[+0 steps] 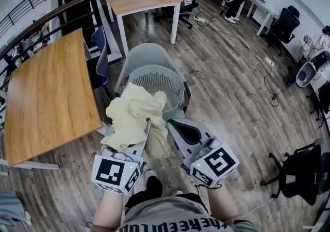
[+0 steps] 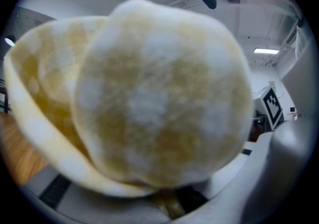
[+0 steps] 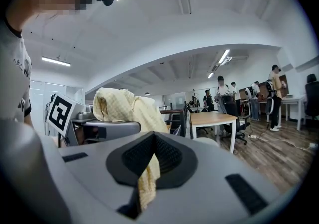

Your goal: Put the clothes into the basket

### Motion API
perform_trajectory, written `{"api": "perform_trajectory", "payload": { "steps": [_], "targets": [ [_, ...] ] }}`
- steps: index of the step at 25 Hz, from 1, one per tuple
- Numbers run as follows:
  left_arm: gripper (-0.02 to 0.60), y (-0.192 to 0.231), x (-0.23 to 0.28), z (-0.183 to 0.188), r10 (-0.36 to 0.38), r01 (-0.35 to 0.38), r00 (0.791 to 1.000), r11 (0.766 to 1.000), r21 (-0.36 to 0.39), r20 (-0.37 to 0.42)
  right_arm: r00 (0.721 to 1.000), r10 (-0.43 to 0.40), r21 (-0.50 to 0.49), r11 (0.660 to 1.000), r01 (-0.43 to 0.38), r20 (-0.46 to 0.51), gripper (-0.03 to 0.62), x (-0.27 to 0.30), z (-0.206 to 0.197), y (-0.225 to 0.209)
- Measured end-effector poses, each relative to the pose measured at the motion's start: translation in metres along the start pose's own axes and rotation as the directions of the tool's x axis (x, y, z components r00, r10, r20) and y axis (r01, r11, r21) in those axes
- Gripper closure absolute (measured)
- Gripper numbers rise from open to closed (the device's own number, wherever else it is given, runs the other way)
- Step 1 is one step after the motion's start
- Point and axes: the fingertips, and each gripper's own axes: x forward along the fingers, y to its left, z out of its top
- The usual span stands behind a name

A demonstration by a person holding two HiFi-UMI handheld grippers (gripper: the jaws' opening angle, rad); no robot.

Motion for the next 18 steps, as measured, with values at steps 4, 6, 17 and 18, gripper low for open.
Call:
{"api": "perform_trajectory", "payload": {
  "steps": [4,6,17,18],
  "targets": [
    [0.41,0.016,0.007,-0.001,-0.014,0.014,1.0,1.0,0.001,-0.006,1.0,-0.013,0.006,1.0,0.013,-0.003,0.585,0.017,0.001,-0.002],
    [0.41,0.025,0.012,-0.002,-0.021,0.021,1.0,1.0,-0.001,-0.007,1.0,-0.021,0.008,1.0,0.021,-0.006,0.585,0.025,-0.001,-0.004],
    [0.41,0.06,0.034,0.0,-0.072,0.072,0.997,0.997,-0.013,-0.001,0.997,-0.08,0.002,0.997,0.08,-0.009,0.584,0.058,0.002,-0.015],
    [0.41,0.062,0.036,0.0,-0.075,0.075,0.997,0.997,-0.016,0.001,0.996,-0.086,0.002,0.996,0.086,-0.012,0.585,0.059,0.001,-0.017]
  ]
}}
